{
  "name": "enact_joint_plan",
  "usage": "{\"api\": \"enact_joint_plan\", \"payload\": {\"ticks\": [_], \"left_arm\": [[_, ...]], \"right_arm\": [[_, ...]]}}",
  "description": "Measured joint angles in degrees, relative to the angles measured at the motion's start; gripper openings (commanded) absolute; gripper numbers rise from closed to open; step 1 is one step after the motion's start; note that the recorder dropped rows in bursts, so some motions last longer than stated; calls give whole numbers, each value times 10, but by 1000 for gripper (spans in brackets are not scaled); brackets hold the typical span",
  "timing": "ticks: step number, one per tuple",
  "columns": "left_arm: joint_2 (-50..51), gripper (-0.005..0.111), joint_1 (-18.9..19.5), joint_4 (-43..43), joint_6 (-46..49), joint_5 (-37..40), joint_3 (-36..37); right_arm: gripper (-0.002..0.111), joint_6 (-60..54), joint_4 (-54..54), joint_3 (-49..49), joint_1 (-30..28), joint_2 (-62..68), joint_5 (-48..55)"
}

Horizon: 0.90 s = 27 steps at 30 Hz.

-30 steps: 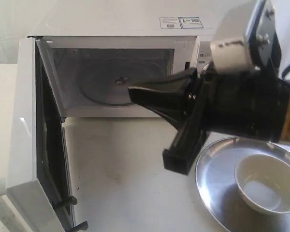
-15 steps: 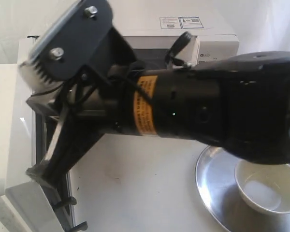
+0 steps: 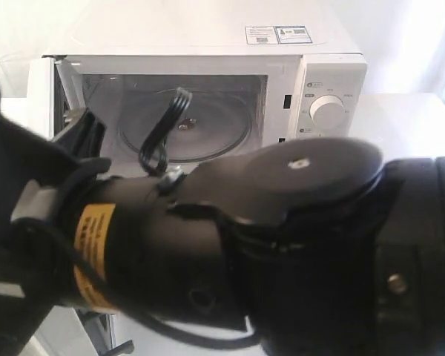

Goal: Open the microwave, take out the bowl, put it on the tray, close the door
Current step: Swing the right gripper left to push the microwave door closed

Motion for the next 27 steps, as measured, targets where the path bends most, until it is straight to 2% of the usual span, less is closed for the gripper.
{"api": "enact_joint_plan", "payload": {"ticks": [4,8,13,16,18,22,24,27], "left_arm": [[0,0,0,0,0,0,0],[0,0,0,0,0,0,0],[0,0,0,0,0,0,0],[0,0,0,0,0,0,0],[0,0,0,0,0,0,0],[0,0,0,0,0,0,0],[0,0,0,0,0,0,0],[0,0,0,0,0,0,0]], "right_arm": [[0,-4,-1,0,13,23,45],[0,-7,-5,-9,14,30,138],[0,-16,-37,-11,7,33,408],[0,-16,-45,-7,-45,45,595],[0,-2,-58,-5,-91,46,661],[0,30,-79,-5,-147,36,703],[0,37,-72,-5,-149,25,700],[0,39,-40,-3,-125,13,630]]}}
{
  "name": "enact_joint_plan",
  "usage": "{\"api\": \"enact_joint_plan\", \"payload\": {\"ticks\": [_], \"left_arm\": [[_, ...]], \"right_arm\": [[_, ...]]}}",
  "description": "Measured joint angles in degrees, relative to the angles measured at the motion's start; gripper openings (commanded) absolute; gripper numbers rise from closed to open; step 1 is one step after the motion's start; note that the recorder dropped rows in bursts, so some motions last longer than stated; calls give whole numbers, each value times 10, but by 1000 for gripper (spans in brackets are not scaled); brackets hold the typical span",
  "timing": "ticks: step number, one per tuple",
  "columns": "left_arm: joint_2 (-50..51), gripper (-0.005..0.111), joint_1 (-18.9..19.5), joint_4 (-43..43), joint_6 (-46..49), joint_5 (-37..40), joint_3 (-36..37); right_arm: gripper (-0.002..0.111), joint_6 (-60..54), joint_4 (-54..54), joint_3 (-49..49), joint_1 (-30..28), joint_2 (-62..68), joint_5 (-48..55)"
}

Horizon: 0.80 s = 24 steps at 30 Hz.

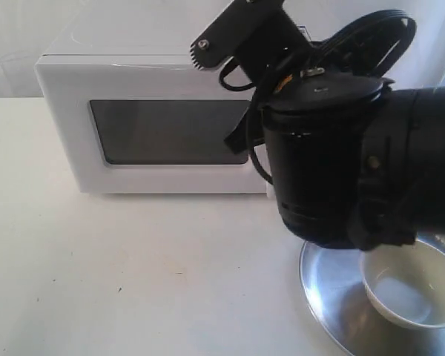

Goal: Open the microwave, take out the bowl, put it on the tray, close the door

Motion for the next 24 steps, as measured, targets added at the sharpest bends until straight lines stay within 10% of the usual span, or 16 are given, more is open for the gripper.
{"api": "enact_joint_plan", "payload": {"ticks": [4,13,24], "left_arm": [[0,0,0,0,0,0,0],[0,0,0,0,0,0,0],[0,0,0,0,0,0,0]], "right_arm": [[0,0,11,23,37,-22,-83],[0,43,21,233,116,-159,-742],[0,56,30,376,116,-160,-776]]}}
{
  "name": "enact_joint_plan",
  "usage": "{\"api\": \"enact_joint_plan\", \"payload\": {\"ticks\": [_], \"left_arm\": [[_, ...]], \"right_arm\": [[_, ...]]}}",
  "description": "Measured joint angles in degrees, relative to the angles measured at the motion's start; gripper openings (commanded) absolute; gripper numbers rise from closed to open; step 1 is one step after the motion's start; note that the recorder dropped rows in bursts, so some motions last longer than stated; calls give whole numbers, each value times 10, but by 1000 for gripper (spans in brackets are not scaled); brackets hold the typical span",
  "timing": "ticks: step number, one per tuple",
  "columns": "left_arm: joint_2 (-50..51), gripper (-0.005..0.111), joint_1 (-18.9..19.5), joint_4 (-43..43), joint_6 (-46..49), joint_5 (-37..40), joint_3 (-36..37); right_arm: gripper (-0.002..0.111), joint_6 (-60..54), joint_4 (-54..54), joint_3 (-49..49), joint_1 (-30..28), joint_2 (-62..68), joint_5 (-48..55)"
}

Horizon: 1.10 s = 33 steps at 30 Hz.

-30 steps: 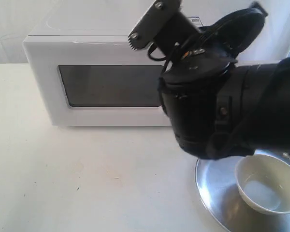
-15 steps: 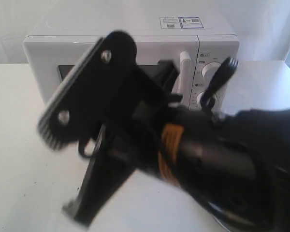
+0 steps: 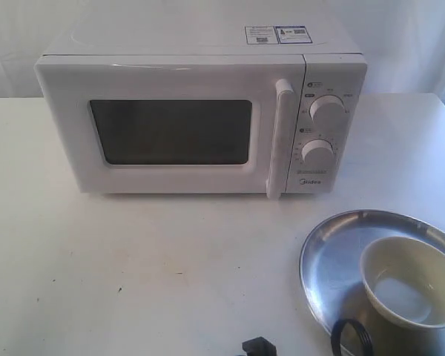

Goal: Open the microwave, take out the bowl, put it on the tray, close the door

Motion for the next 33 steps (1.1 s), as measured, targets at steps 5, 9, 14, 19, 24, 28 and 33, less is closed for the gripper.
{"api": "enact_joint_plan", "payload": {"ticks": [5,9,14,19,24,28,33], "left_arm": [[0,0,0,0,0,0,0],[0,0,0,0,0,0,0],[0,0,0,0,0,0,0],[0,0,0,0,0,0,0],[0,0,0,0,0,0,0],[0,0,0,0,0,0,0],[0,0,0,0,0,0,0]], "right_arm": [[0,-3,29,17,0,0,39],[0,-3,58,16,0,0,44],[0,-6,70,13,0,0,37],[0,-31,72,10,0,0,38],[0,-54,98,-12,0,-12,170],[0,92,10,-30,0,-52,424],[0,374,-175,-23,0,-138,550]]}}
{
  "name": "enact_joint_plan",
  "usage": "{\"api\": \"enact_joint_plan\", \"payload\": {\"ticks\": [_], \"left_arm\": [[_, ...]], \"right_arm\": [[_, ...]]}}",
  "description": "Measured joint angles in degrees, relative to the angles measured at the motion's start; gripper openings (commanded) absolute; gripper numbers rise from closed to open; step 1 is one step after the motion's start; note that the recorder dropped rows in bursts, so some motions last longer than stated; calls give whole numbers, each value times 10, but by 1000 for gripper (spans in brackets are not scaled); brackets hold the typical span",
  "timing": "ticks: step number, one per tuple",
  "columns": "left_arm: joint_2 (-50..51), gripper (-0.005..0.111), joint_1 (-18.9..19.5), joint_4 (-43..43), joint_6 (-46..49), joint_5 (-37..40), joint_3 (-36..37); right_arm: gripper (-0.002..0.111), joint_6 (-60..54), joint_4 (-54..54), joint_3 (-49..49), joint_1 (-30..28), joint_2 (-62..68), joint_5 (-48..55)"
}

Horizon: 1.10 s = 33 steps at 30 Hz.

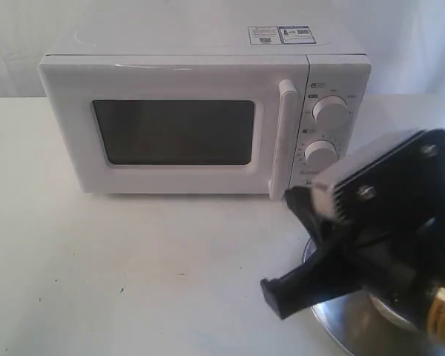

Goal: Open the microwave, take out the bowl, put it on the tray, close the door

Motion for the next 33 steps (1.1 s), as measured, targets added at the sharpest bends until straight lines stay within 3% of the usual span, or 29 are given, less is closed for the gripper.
{"api": "enact_joint_plan", "payload": {"ticks": [3,7,22,27,33], "left_arm": [[0,0,0,0,0,0,0],[0,0,0,0,0,0,0],[0,0,0,0,0,0,0],[0,0,0,0,0,0,0],[0,0,0,0,0,0,0]], "right_arm": [[0,97,-28,1,0,-36,4],[0,135,-36,2,0,-67,8],[0,95,-38,9,-15,-106,116],[0,91,-38,40,-147,-161,13],[0,86,-38,89,-380,-270,-116]]}}
